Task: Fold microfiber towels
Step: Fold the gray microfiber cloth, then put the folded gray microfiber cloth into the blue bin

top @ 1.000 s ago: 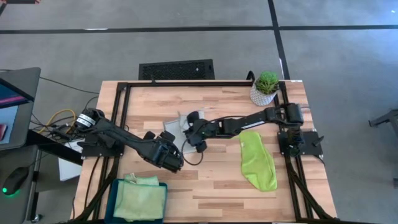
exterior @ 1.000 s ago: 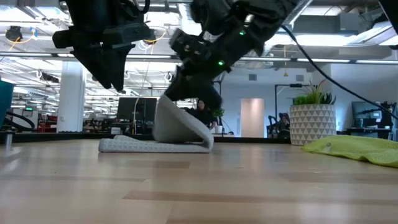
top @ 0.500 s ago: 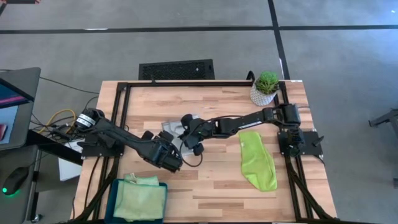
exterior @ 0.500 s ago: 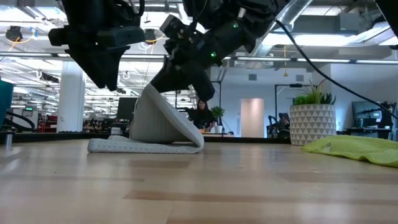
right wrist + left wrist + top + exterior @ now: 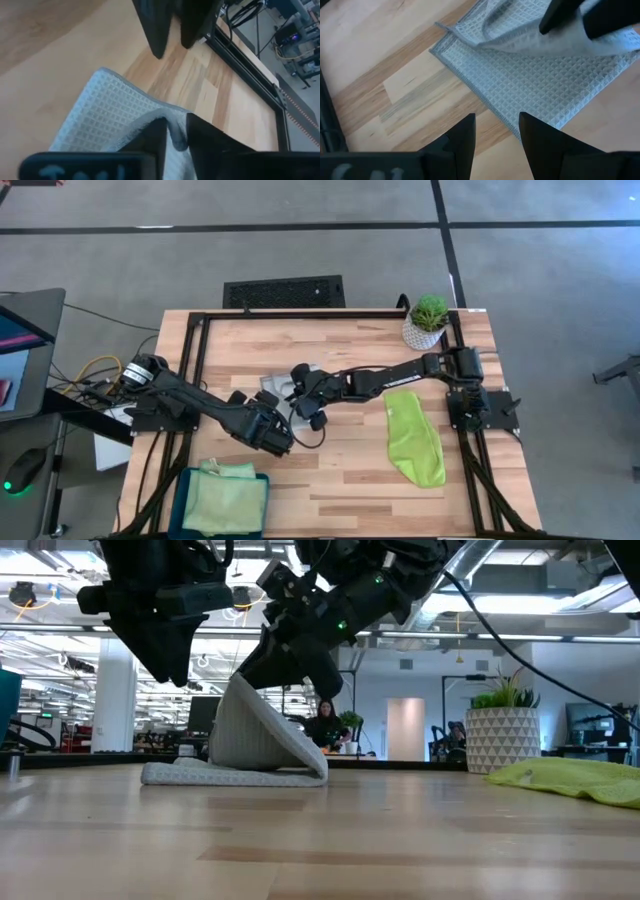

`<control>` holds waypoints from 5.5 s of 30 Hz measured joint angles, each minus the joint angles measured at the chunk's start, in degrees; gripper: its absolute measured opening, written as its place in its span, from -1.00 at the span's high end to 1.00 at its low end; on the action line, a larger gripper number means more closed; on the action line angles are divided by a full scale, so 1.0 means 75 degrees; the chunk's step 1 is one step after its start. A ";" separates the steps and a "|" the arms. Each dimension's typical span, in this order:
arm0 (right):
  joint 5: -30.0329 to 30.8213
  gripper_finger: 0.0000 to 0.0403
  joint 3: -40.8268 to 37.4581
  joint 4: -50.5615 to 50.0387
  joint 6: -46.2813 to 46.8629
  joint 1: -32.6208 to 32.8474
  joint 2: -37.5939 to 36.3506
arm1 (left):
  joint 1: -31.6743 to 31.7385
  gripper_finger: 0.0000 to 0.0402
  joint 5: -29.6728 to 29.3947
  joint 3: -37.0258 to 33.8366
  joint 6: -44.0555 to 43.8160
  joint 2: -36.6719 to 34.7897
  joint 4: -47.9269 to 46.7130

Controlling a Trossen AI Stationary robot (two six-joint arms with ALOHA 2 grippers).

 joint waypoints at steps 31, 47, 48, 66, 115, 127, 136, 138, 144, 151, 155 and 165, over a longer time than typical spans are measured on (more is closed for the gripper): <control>0.0563 -0.24 -0.0081 -0.4433 0.2530 0.0962 -0.2369 | 0.0157 0.28 0.0441 -0.0171 0.4172 0.0023 0.3144; 0.0428 -0.24 -0.0481 -0.4378 0.2956 0.1504 -0.2769 | 0.0184 0.28 0.0301 -0.2470 0.7217 0.0032 0.6701; 0.0428 -0.24 -0.0481 -0.4345 0.2954 0.1504 -0.2769 | 0.0186 0.28 0.0260 -0.2528 0.7278 0.0032 0.6732; 0.0449 -0.24 -0.0478 -0.4297 0.2960 0.1382 -0.2769 | 0.0267 0.28 -0.0121 -0.2879 0.8237 0.0712 0.7773; 0.0449 -0.24 -0.0478 -0.4534 0.3167 0.1032 -0.2763 | -0.1581 1.00 0.3775 0.1676 0.3387 -0.0227 -0.0459; 0.0449 -0.24 -0.0478 -0.4496 0.3168 0.1032 -0.2763 | -0.2683 1.00 0.4201 0.1821 0.1284 -0.0227 -0.0562; 0.0449 -0.24 -0.0478 -0.4496 0.3422 0.1032 -0.2763 | -0.3405 1.00 0.4713 0.1821 -0.0057 -0.0227 0.0231; 0.0449 -0.24 -0.0478 -0.4496 0.3479 0.1032 -0.2763 | -0.3527 1.00 0.4795 0.1821 -0.0358 -0.0227 0.0682; 0.0443 -0.24 -0.0478 -0.4499 0.3555 0.1032 -0.2763 | -0.3961 1.00 0.4715 0.1637 -0.1248 -0.0086 0.1664; -0.0144 -0.24 -0.0478 -0.4467 0.3564 0.1032 -0.2763 | -0.4252 1.00 0.5173 0.1632 -0.1454 0.0511 0.1688; -0.0475 -0.24 -0.0478 -0.4469 0.3565 0.1032 -0.2763 | -0.4332 1.00 0.5391 0.1632 -0.1457 0.0806 0.1930; -0.0924 -0.24 -0.0475 -0.4381 0.3587 0.1032 -0.2763 | -0.4432 0.95 0.5358 0.1632 -0.2179 0.1032 0.2060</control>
